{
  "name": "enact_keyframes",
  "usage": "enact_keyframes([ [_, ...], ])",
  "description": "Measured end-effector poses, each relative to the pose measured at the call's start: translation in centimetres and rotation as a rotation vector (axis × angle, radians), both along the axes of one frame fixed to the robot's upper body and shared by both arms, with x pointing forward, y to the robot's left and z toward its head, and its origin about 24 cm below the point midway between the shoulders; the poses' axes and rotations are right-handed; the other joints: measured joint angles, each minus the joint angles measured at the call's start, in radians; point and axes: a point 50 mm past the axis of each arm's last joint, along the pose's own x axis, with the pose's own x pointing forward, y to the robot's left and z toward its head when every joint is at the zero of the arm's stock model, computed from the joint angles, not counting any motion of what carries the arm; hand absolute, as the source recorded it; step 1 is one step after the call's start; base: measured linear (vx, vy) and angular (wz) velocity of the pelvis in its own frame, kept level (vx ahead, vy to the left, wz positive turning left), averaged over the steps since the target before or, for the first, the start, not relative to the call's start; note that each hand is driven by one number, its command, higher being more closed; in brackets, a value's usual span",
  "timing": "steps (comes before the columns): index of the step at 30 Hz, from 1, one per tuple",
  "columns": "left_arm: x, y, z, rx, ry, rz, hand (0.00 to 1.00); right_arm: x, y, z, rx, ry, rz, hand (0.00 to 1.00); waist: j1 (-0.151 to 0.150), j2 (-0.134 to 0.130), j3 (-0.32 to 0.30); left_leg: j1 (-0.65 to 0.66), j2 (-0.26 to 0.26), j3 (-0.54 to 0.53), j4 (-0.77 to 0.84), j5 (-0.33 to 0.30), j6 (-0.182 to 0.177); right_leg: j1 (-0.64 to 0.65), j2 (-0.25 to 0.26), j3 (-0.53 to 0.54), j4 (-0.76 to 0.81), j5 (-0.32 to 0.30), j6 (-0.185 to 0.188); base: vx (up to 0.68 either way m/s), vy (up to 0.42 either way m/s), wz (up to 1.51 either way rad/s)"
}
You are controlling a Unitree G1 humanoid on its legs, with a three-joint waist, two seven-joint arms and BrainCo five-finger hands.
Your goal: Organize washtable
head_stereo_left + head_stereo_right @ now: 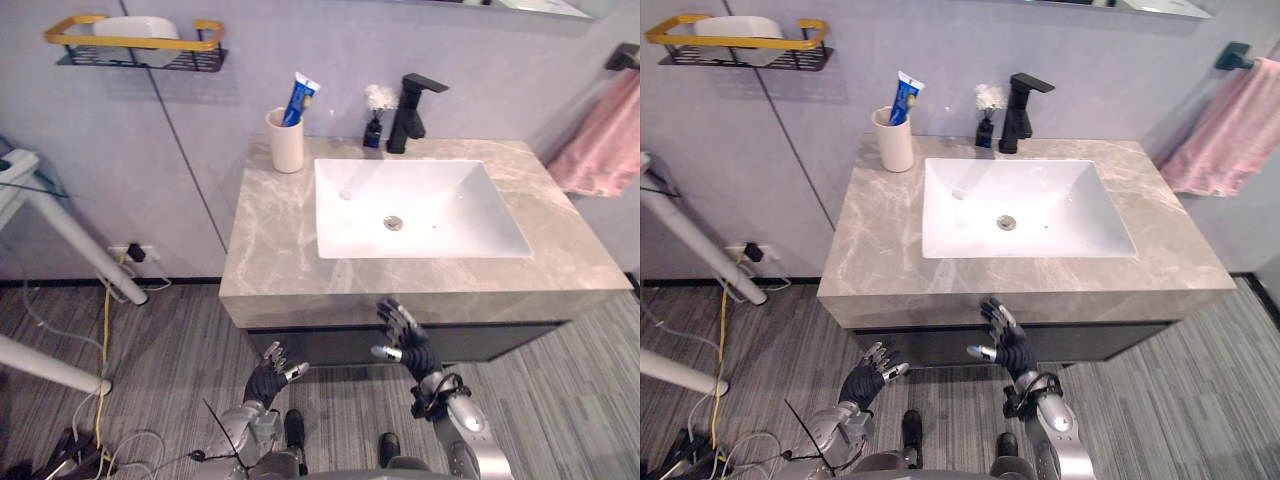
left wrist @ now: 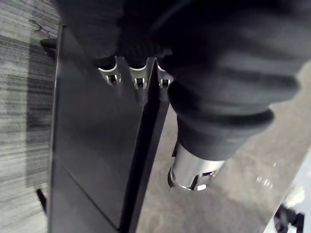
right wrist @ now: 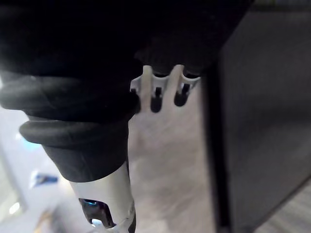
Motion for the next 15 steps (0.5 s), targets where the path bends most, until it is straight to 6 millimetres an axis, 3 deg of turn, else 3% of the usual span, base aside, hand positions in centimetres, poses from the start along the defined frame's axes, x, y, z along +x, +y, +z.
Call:
enact_keyframes([
  [1,0.1,0.0,0.0,0.01,0.002,-0.002,0.0,-0.8,-0.3,-0.7,-0.016,0.049,-0.009,0.0,-0.005,0.028,-0.003,-0.008,0.036,0.033,-0.004,0.008,0.028,0.006,0.019,-0.04,-0.016,-0.058,-0.062,-0.01,0.079,-0.51],
  [2,0.2,-0.3,0.0,0.0,-0.001,0.004,0.0,-1.4,-0.6,-1.0,-0.029,0.072,-0.013,0.0,-0.006,0.055,-0.009,-0.024,0.065,0.069,-0.008,0.015,0.102,0.007,0.033,-0.09,-0.002,-0.075,-0.077,-0.07,0.018,-0.64],
  [3,0.4,-0.1,0.1,0.001,-0.005,0.022,0.0,-1.7,-1.1,-1.4,-0.053,0.096,-0.023,0.0,0.002,0.072,-0.007,-0.037,0.096,0.101,-0.007,0.023,0.118,-0.037,0.031,-0.144,0.13,-0.055,-0.026,-0.09,-0.004,-1.16],
  [4,1.1,0.5,0.5,0.009,-0.028,0.043,0.0,-2.0,-0.9,-2.1,-0.066,0.131,-0.018,0.0,0.029,0.07,-0.009,-0.014,0.133,0.169,-0.001,0.025,0.122,-0.047,0.001,-0.231,0.387,-0.067,0.002,-0.1,-0.006,-1.28],
  [5,1.1,0.7,0.6,0.012,-0.03,0.052,0.0,-2.0,-0.8,-2.3,-0.067,0.14,-0.015,0.0,0.044,0.068,-0.011,-0.004,0.142,0.2,0.0,0.024,0.122,-0.024,-0.02,-0.265,0.465,-0.073,0.007,-0.11,-0.026,-1.55],
  [7,1.2,1.7,1.4,0.022,-0.069,0.097,0.0,-1.2,-0.2,-2.8,-0.075,0.148,0.024,0.0,0.104,0.049,-0.064,0.008,0.186,0.329,0.0,0.02,0.114,0.083,-0.1,-0.344,0.591,-0.073,0.006,-0.12,-0.052,-1.75],
  [10,1.4,2.4,1.7,0.02,-0.086,0.145,0.0,1.2,0.6,-1.7,-0.09,0.082,0.073,0.0,0.129,0.057,-0.083,-0.03,0.261,0.432,0.048,0.003,0.074,0.181,-0.13,-0.396,0.479,-0.029,0.057,-0.23,-0.165,-1.76],
  [11,1.4,2.5,1.7,0.018,-0.087,0.155,0.0,1.9,0.9,-1.3,-0.101,0.055,0.098,0.0,0.142,0.056,-0.099,-0.059,0.286,0.468,0.058,0.011,0.051,0.204,-0.111,-0.397,0.295,0.118,0.134,-0.37,-0.257,-1.77],
  [12,1.5,2.4,1.6,0.014,-0.082,0.158,0.0,2.0,0.8,-1.2,-0.115,0.048,0.112,0.0,0.147,0.046,-0.118,-0.091,0.293,0.468,0.062,0.029,0.025,0.218,-0.078,-0.393,0.158,0.153,0.199,-0.37,-0.276,-1.63],
  [13,1.7,2.0,1.2,-0.004,-0.063,0.161,0.0,1.8,0.2,-1.3,-0.136,0.058,0.111,0.0,0.141,0.074,-0.114,-0.114,0.306,0.44,0.059,0.035,0.017,0.242,-0.035,-0.399,0.057,0.149,0.204,-0.4,-0.261,-0.99],
  [15,1.7,-0.8,0.5,-0.101,-0.03,0.159,0.0,-0.5,-3.0,-2.8,-0.229,0.162,0.091,0.0,0.118,0.153,-0.096,-0.108,0.352,0.347,0.059,0.027,0.007,0.261,0.036,-0.386,-0.001,0.147,0.202,-0.39,-0.199,-0.56],
])
